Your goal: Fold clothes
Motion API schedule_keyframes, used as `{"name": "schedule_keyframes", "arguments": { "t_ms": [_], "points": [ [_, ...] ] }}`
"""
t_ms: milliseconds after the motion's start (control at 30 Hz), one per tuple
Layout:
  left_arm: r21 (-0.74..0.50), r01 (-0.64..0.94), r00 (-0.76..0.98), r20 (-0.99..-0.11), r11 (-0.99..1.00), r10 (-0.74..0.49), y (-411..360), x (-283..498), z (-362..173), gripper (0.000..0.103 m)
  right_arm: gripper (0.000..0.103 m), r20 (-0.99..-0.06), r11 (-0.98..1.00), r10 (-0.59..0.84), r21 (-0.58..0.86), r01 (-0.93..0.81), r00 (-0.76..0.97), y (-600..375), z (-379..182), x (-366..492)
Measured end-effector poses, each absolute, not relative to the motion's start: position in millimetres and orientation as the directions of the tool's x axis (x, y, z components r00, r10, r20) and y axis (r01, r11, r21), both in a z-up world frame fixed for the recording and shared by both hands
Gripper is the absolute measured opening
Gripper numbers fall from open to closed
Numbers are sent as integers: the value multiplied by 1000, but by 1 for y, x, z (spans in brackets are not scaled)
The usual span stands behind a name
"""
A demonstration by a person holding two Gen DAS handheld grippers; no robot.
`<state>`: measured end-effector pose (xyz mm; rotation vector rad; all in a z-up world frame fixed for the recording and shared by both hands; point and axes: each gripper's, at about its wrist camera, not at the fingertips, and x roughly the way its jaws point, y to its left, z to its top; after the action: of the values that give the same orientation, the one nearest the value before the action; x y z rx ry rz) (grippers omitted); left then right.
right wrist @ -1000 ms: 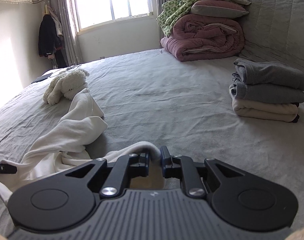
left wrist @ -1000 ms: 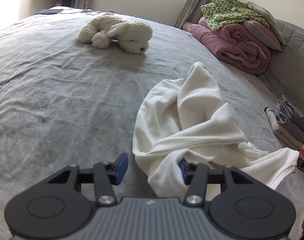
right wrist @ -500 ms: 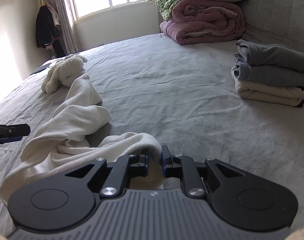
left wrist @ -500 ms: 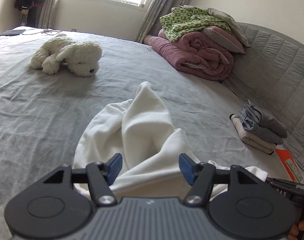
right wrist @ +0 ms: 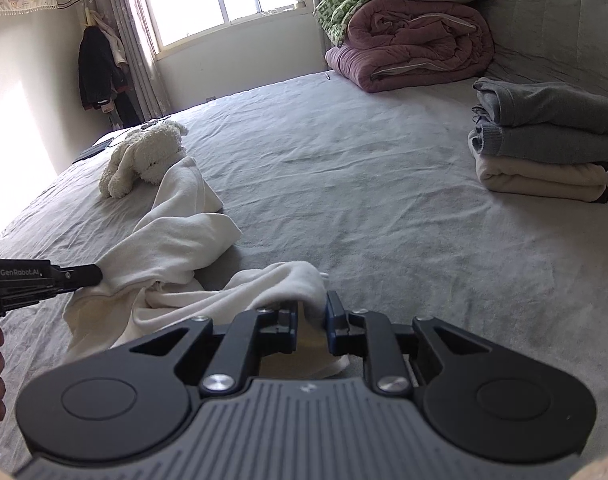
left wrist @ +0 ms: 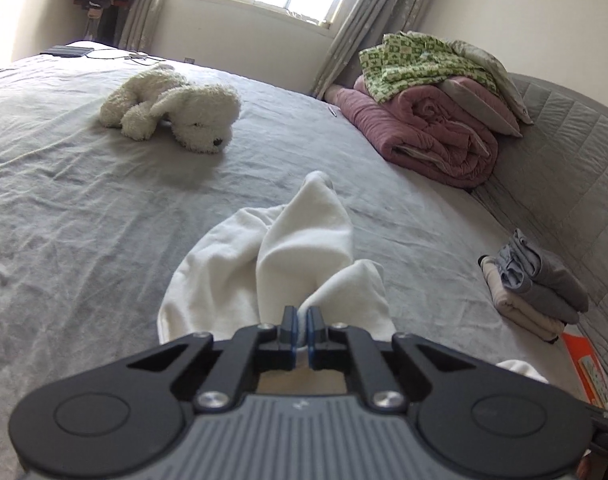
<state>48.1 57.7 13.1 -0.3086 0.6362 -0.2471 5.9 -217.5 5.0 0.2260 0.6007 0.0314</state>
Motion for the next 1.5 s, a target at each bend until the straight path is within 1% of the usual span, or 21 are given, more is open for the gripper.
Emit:
{"name": "schedule_keyframes", "arguments": {
  "t_ms": [167,200,300,400,467,600,633,667,700,733,800,933,1000,1233,1500],
  "points": [
    [-319,69,836,-499,945,-229,87,24,31,3,20,-534,977,103,212,15,839,-216,10,1],
    [-308,55,846,-491,950,-208,93,19,34,0,20,-527,977,102,211,13,843,-217,12,0],
    [-279,12,874,-464,960,-146,111,5,44,0,20,-499,979,105,202,-3,860,-219,17,-3],
    [-255,-36,879,-468,966,-91,136,-3,46,0,20,-464,985,109,168,-34,879,-217,23,-7],
    [-265,-50,863,-496,963,-91,151,-4,39,0,20,-450,989,110,141,-51,886,-215,23,-7],
    [-271,-48,832,-543,961,-112,169,-8,26,2,20,-459,994,92,98,-52,883,-214,16,-2],
    [-269,-39,825,-552,962,-121,170,-9,23,7,20,-465,994,87,94,-48,881,-215,14,0],
    [-268,-23,821,-555,963,-135,169,-9,21,9,20,-473,995,83,94,-43,877,-216,12,2],
    [-265,-11,821,-552,964,-143,167,-8,20,18,20,-479,995,81,96,-40,874,-217,10,3],
    [-263,1,822,-550,965,-150,164,-8,18,30,20,-486,994,80,100,-35,870,-218,9,5],
    [-262,24,820,-546,965,-169,157,-4,16,38,20,-494,994,78,103,-30,866,-216,9,6],
    [-284,87,803,-547,955,-236,137,11,12,45,20,-500,995,76,100,-30,863,-212,9,9],
    [-284,116,792,-552,952,-261,124,19,10,47,20,-505,994,78,100,-31,860,-209,9,11],
    [-301,189,758,-560,935,-334,82,47,0,57,20,-504,996,79,79,-45,860,-203,12,16],
    [-288,226,718,-596,931,-359,41,74,-20,59,20,-548,994,85,98,-37,832,-205,6,31]
  ]
}}
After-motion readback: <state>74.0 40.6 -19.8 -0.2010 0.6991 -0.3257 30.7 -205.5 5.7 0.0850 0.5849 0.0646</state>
